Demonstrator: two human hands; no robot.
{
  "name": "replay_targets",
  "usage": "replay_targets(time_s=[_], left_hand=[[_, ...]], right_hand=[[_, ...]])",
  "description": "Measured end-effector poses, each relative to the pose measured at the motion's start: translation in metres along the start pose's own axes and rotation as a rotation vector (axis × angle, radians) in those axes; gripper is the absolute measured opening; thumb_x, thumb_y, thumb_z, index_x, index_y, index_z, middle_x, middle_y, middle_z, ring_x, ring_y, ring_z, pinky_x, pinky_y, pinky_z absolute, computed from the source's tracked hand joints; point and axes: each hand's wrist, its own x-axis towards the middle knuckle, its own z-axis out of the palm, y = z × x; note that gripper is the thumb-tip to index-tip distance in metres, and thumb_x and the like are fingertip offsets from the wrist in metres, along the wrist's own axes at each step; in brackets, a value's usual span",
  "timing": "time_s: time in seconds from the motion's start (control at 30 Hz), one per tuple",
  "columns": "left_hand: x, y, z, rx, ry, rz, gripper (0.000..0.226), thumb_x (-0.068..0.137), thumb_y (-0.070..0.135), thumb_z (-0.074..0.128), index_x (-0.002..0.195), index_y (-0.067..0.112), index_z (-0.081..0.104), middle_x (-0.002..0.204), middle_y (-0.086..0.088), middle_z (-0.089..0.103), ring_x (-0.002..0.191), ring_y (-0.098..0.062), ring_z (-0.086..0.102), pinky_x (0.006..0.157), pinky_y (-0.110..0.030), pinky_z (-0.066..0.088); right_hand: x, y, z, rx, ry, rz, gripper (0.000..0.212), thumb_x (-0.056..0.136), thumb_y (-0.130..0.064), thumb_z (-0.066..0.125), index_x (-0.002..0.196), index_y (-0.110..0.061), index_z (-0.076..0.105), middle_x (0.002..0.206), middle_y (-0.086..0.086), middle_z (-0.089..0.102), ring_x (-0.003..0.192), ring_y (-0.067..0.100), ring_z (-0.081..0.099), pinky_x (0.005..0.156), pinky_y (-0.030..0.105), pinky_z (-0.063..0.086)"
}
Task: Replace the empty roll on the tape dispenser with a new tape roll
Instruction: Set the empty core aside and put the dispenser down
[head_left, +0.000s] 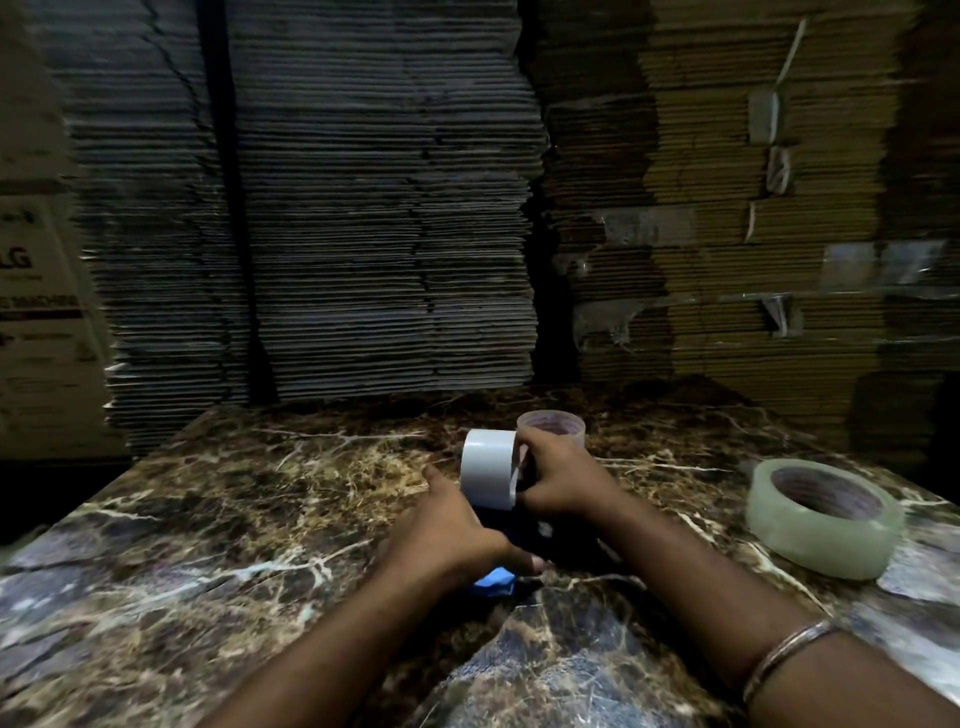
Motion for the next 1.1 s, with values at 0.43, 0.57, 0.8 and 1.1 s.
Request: replay_targets(time_s=[0.43, 0.57, 0.8, 1.1], left_hand=[[0.011, -0.009, -0.02, -0.047, -0.069, 0.048, 0.089, 0.029, 0.028, 0.088, 0.108, 0.021, 0.048, 0.103, 0.0, 0.064, 0.093, -0.02, 0.062, 0.079, -0.04, 0.056], [0.016, -0.014, -0.031, -0.094, -0.129, 0.069, 0.108, 0.026, 0.026, 0.088, 0.125, 0.021, 0.046, 0.108, 0.0, 0.062, 0.101, -0.022, 0.061, 0.086, -0.043, 0.056], [0.019, -0.02, -0.045, -0.134, -0.194, 0.085, 0.118, 0.046, 0.01, 0.092, 0.146, 0.018, 0.031, 0.117, -0.007, 0.062, 0.107, -0.024, 0.06, 0.083, -0.032, 0.05], [0.024, -0.032, -0.056, -0.167, -0.156, 0.128, 0.112, 0.051, 0.003, 0.091, 0.145, 0.013, 0.033, 0.104, -0.004, 0.069, 0.095, -0.014, 0.064, 0.066, -0.017, 0.051]], right_hand=[[-0.006, 0.001, -0.017, 0.267, -0.248, -0.007, 0.071, 0.064, -0.011, 0.067, 0.133, -0.013, 0.049, 0.121, 0.007, 0.064, 0.113, 0.016, 0.062, 0.093, 0.025, 0.051], [-0.009, 0.003, -0.024, 0.273, -0.327, -0.007, 0.073, 0.073, 0.004, 0.072, 0.136, -0.018, 0.045, 0.127, 0.0, 0.06, 0.118, 0.01, 0.057, 0.093, 0.012, 0.047], [-0.007, 0.01, -0.021, 0.294, -0.305, -0.009, 0.073, 0.064, -0.006, 0.076, 0.13, -0.026, 0.053, 0.122, -0.002, 0.065, 0.112, 0.011, 0.063, 0.099, 0.037, 0.053], [-0.007, 0.009, -0.024, 0.286, -0.303, -0.007, 0.07, 0.063, -0.001, 0.086, 0.126, -0.014, 0.059, 0.118, 0.002, 0.071, 0.11, 0.012, 0.067, 0.098, 0.031, 0.053]])
